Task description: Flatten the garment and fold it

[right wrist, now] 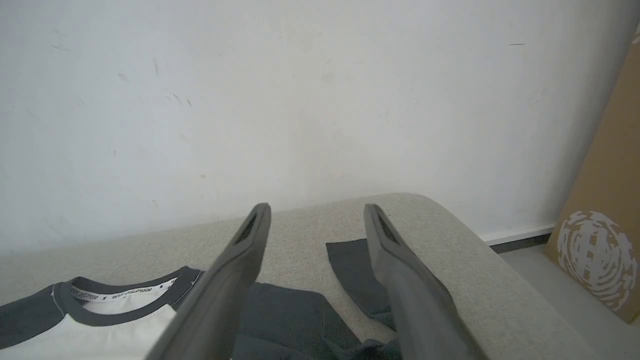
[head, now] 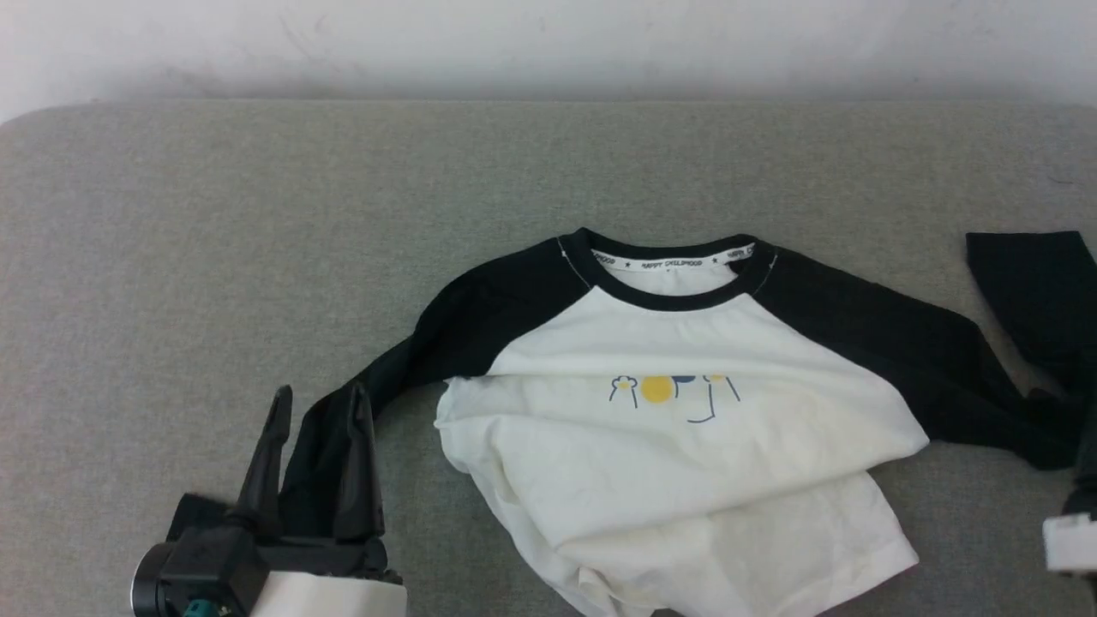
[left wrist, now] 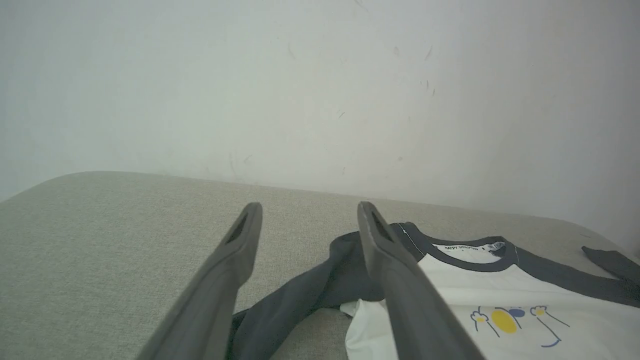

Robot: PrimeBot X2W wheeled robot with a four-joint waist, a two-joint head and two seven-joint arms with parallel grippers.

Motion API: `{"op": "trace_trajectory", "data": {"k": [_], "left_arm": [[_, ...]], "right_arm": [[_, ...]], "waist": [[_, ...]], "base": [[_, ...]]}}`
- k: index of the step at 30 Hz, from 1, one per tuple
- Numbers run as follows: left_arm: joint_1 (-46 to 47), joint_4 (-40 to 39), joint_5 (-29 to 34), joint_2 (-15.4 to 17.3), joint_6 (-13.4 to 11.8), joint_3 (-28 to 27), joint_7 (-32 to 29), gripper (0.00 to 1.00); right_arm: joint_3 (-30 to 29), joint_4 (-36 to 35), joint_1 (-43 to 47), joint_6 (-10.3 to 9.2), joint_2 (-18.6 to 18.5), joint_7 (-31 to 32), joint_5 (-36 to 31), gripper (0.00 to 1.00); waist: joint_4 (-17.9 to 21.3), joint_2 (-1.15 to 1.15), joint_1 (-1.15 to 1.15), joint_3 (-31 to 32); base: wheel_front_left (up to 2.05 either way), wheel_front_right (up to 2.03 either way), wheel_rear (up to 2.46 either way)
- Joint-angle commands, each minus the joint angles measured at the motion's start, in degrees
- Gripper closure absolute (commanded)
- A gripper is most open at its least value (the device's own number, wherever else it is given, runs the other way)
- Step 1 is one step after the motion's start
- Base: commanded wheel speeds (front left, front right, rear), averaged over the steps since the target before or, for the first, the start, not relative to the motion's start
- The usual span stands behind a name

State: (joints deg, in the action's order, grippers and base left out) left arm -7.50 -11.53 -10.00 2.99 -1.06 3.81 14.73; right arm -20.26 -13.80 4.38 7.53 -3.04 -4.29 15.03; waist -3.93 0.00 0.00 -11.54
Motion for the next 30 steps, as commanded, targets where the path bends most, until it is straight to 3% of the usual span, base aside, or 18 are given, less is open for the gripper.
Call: {"op": "trace_trajectory", "data": {"k": [1, 10, 16, 22, 26, 30], "left_arm": [[-0.49, 0.12, 0.54, -0.12, -0.19, -0.08, 0.27, 0.00], [-1.50, 1.23, 1.38, -0.12, -0.20, -0.26, 0.27, 0.00], [3.09, 2.57, 2.55, 2.70, 2.66, 1.23, -1.82, 0.00], [16.85, 2.16, 4.35, 9.52, 7.03, 5.18, -16.34, 0.00], [27.40, 3.21, 0.47, 14.84, 8.35, 9.40, -28.82, 0.00], [37.42, 3.95, -7.85, 21.01, 8.51, 17.54, -41.73, 0.00]], "right_arm": [[0.53, 0.17, 0.79, -0.04, 0.14, -0.97, 0.16, 0.00], [4.87, 1.73, 3.66, -0.04, 0.15, -5.07, -1.88, 0.00], [5.15, 1.10, 3.06, -0.04, 0.15, -4.42, -1.98, 0.00], [6.68, 0.60, 1.53, -0.04, 0.16, -4.35, -1.00, 0.00], [7.47, 1.00, 0.08, -0.04, 0.16, -4.58, -0.63, 0.00], [8.46, 1.95, -1.34, -0.04, 0.16, -4.92, -0.29, 0.00]], "waist": [[0.68, 0.00, 0.00, 0.10], [3.00, 0.00, 0.00, 0.75], [3.11, 0.00, 0.00, 0.45], [3.36, 0.00, 0.00, -3.66], [4.05, 0.00, 0.00, -7.07], [4.95, 0.00, 0.00, -9.80]], "base": [[0.00, 0.00, 0.00], [0.00, 0.00, 0.00], [0.00, 0.00, 0.00], [0.00, 0.00, 0.00], [0.00, 0.00, 0.00], [0.00, 0.00, 0.00]]}}
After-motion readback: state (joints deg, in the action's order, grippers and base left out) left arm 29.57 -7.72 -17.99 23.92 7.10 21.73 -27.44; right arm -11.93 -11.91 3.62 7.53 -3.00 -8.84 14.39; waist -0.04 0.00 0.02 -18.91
